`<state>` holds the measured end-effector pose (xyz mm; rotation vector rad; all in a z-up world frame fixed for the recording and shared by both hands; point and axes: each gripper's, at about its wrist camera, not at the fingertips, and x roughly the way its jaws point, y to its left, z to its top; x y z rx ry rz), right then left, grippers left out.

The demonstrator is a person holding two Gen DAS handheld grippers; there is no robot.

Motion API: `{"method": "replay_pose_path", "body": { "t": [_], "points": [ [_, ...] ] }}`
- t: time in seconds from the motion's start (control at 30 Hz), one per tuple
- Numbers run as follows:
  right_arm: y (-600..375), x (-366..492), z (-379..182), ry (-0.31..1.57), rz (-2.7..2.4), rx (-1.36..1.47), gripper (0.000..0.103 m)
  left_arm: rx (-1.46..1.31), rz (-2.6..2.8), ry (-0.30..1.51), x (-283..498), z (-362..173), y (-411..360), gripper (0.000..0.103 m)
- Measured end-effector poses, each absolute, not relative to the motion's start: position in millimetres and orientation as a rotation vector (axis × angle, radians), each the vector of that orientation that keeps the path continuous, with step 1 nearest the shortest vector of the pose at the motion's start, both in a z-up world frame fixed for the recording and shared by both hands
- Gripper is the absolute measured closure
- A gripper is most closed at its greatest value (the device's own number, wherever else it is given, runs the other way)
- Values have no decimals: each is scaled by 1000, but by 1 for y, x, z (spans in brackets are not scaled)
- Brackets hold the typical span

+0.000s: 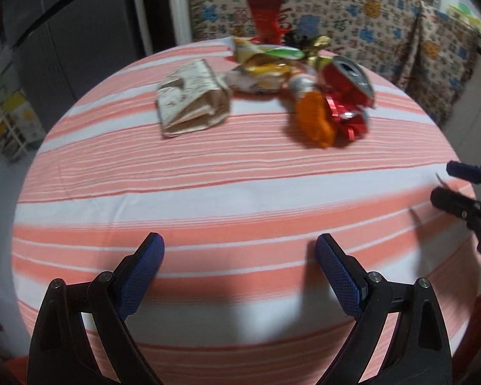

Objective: Collect trash
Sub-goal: 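Return both tools to the table and grasp the floral paper box with the left tool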

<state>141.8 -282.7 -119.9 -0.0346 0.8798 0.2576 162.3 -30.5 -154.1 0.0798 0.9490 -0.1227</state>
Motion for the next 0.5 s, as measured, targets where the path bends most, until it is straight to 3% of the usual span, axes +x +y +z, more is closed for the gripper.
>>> {"method": "replay_pose_path", "body": {
  "t": [0.23,0.5],
  "points": [
    [-246,153,-140,913,251,-124,11,82,-115,949,181,-159,-16,0],
    [-243,166,-139,924,246,-115,0,79,-119,945,219,-157,-14,0]
  ]
}}
